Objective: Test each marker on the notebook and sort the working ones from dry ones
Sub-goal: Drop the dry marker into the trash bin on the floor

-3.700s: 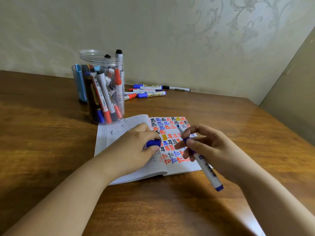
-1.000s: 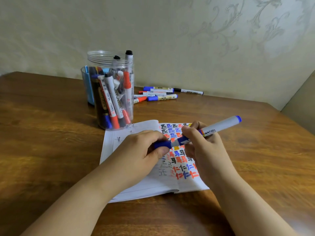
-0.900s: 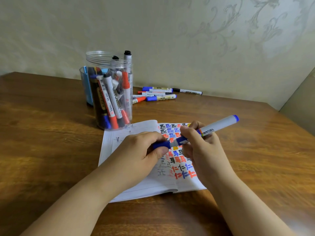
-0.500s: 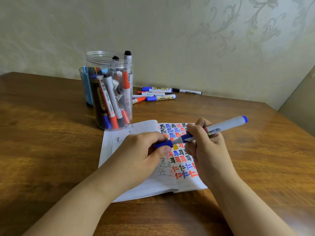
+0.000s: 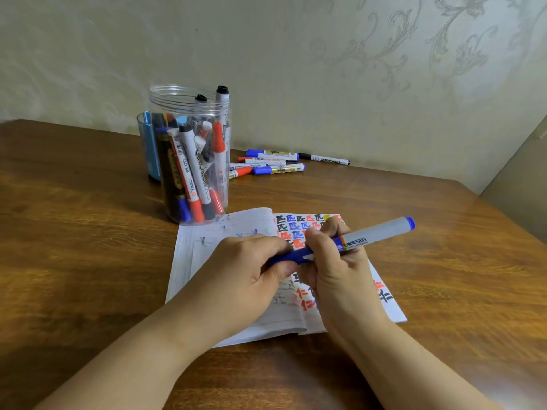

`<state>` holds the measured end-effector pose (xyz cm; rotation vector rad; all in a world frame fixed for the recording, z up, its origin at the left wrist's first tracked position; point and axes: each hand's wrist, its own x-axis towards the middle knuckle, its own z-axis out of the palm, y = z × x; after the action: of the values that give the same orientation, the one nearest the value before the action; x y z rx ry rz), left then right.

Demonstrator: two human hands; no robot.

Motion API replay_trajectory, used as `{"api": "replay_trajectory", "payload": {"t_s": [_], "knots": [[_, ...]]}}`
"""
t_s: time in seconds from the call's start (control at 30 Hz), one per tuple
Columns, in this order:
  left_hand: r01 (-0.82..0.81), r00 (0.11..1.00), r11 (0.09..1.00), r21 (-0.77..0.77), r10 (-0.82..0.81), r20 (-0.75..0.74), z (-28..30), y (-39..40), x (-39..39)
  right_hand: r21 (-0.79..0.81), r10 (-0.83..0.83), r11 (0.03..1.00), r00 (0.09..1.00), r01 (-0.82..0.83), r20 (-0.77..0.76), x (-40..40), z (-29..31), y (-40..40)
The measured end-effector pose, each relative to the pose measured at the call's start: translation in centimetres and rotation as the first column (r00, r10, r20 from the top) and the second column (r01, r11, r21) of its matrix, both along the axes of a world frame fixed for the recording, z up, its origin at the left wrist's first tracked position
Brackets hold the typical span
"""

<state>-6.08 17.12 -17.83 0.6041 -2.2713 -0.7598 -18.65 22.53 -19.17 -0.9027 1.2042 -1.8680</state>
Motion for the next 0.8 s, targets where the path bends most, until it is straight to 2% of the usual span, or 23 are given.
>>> {"api": "replay_trajectory", "payload": {"t_s": [0.13,0.23,0.33,0.43,0.5,0.63,0.7,0.8], "knots": [[-0.029,0.999,1.0,0.01,0.029,0.015,0.0,-0.5,0.0,0.056,0.012,0.998,1.0,-0.013,0.006,0.1,0.2,-0.3],[-0.124,0.991,0.992,0.031,0.122,0.056,0.6,-1.1,0.4,0.138,0.003,0.99,1.0,0.001,-0.03,0.1,1.3,-0.5],[-0.213,0.975,0.977,0.004,0.213,0.066,1.6,-2.1,1.3,0.099,-0.082,0.992,0.997,0.082,-0.012,-1.4,3.2,-0.3],[-0.258,0.965,0.966,-0.029,0.259,0.041,2.5,-3.2,2.5,0.104,-0.004,0.995,0.996,0.013,-0.088,-1.9,5.1,-0.5],[-0.317,0.949,0.948,-0.025,0.317,0.0,3.0,-3.8,3.5,0.052,0.005,0.999,0.975,0.006,-0.221,-1.5,6.3,-1.5],[-0.432,0.899,0.901,0.044,0.434,-0.063,3.6,-4.7,6.0,-0.184,-0.191,0.975,0.883,0.122,-0.429,-0.8,10.7,-4.4],[-0.438,0.898,0.898,0.045,0.44,-0.031,3.9,-5.2,6.7,-0.262,-0.243,0.957,0.836,0.125,-0.492,-0.4,13.1,-5.9],[-0.44,0.898,0.897,0.039,0.44,-0.003,4.1,-5.7,7.3,-0.294,-0.266,0.948,0.805,0.12,-0.53,0.8,15.2,-7.8]]}}
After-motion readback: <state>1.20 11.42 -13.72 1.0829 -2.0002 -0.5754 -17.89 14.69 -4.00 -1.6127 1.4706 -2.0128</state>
